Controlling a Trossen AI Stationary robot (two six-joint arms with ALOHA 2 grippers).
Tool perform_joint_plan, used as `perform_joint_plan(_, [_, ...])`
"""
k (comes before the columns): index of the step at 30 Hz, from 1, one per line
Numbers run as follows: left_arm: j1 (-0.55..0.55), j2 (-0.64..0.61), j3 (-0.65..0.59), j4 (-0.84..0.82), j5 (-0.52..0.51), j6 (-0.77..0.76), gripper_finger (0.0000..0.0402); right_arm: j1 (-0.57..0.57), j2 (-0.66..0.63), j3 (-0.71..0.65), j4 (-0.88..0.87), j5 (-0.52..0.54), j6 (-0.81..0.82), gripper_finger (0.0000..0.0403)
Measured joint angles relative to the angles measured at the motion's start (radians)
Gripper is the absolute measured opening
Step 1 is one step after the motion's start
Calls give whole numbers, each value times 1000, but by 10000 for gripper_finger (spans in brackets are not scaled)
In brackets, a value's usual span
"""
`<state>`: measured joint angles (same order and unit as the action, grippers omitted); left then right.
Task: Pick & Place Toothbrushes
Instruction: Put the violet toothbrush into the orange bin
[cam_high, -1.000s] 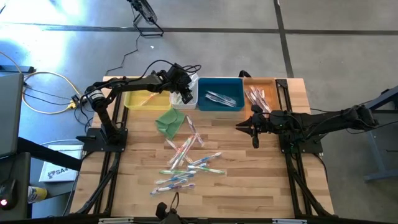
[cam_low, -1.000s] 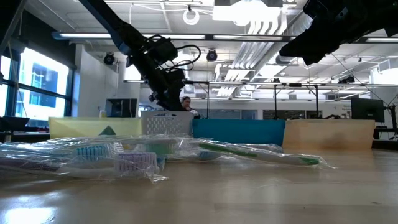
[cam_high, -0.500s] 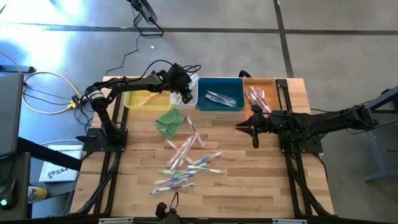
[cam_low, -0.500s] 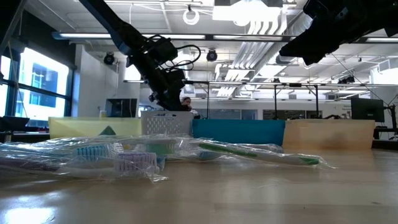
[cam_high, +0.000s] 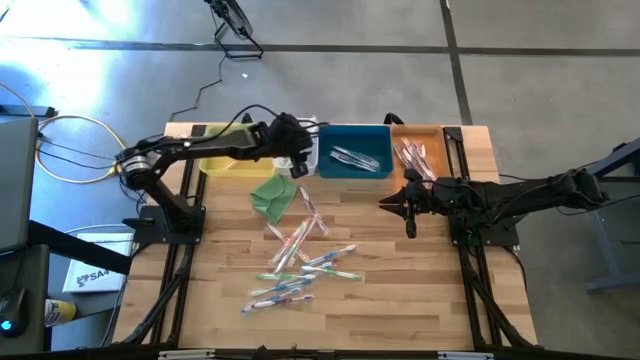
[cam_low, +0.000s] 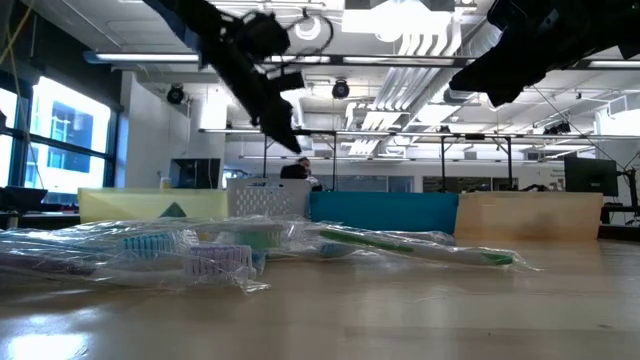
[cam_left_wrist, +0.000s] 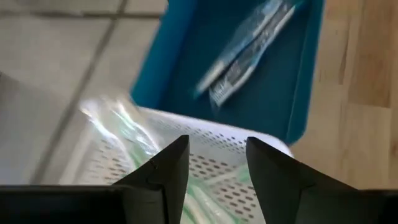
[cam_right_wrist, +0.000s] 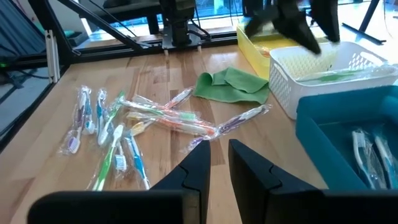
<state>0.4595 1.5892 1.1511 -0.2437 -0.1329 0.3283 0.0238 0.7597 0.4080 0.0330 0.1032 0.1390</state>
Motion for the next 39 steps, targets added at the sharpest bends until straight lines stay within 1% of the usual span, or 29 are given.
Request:
perform_joint_plan(2, [-23,-38,0,-14,-27,8,155,0,0,0,-6,-1,16,50])
perform_joint_plan(7, [-100,-114,1,-132,-30,8,155,0,0,0,-31,-1,26,50])
perform_joint_plan(12, [-243,-118,0,-197,-39,-15,155,0,0,0,-31,-1,26,50])
perform_joint_plan(17, [-388,-118,0,-217,-40,-15,155,0,0,0,-30,-2,26,50])
perform_joint_plan(22, [-480,-118,0,-243,-42,-4,155,0,0,0,-29,-2,26,50])
perform_joint_plan(25, [-518,-118,0,-250,-43,36,155,0,0,0,-29,-2,26,50])
perform_joint_plan(31, [-560,-117,0,-245,-44,42,155,0,0,0,-29,-2,26,50])
perform_joint_plan(39, [-558,-116,-1,-208,-45,41,155,0,0,0,-29,-2,24,50])
